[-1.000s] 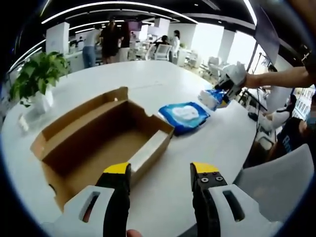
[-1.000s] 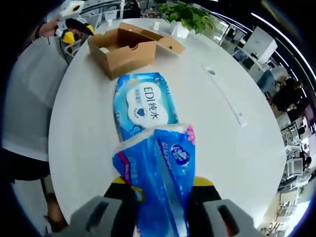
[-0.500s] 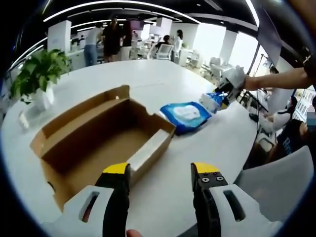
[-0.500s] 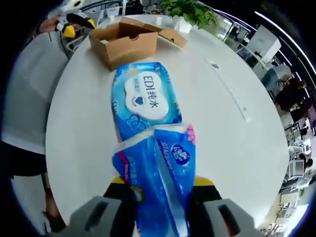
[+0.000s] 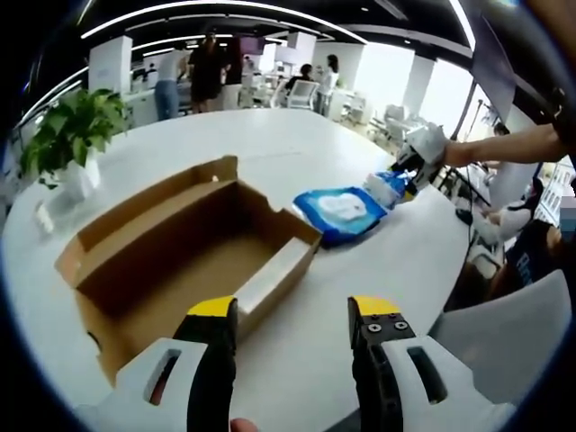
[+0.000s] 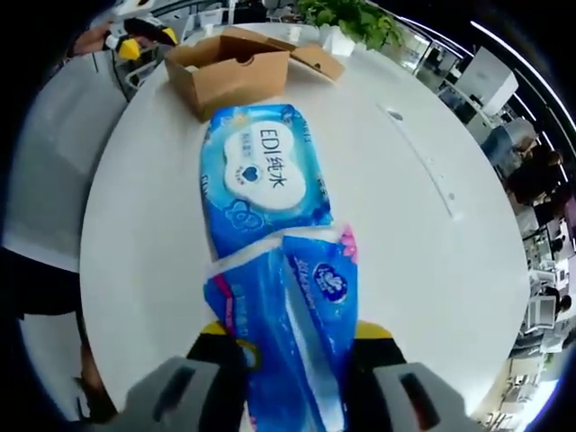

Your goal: Operate the shoe box by opening the lid, removing the specified soft item, and placing it in the target area until the item is outside and the box remains undamaged.

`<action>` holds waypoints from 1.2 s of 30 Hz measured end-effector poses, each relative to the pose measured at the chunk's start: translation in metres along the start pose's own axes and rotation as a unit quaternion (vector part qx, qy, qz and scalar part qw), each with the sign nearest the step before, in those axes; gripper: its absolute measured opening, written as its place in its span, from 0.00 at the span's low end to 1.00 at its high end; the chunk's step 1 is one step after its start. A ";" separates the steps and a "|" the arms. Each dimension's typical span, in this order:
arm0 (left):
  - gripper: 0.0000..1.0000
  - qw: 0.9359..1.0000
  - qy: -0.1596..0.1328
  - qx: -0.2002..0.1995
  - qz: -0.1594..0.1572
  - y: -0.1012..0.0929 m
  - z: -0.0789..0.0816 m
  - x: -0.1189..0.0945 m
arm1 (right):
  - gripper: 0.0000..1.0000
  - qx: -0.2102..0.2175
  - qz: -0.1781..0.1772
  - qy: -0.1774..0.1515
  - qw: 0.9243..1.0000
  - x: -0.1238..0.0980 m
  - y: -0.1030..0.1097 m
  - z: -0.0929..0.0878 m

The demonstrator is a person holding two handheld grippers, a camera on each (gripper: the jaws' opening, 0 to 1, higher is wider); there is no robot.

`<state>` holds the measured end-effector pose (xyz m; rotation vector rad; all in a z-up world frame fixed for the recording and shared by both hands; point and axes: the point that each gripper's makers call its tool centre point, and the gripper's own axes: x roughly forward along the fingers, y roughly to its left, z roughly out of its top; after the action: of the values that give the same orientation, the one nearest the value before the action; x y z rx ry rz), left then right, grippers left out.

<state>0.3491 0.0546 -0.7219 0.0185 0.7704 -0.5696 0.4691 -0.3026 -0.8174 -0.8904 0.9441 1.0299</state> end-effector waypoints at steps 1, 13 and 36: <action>0.50 1.000 0.000 -0.001 0.000 0.000 0.000 0.000 | 0.39 0.000 0.001 0.000 1.000 0.000 0.000 0.000; 0.50 1.000 0.003 -0.005 0.002 -0.001 -0.003 0.002 | 0.42 -0.012 0.004 0.007 1.000 0.005 -0.001 -0.003; 0.50 1.000 0.008 -0.008 -0.002 -0.003 -0.008 0.005 | 0.48 -0.018 0.006 0.006 1.000 0.014 -0.006 -0.011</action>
<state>0.3452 0.0510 -0.7300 0.0062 0.7905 -0.5668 0.4757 -0.3101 -0.8327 -0.9230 0.9447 1.0563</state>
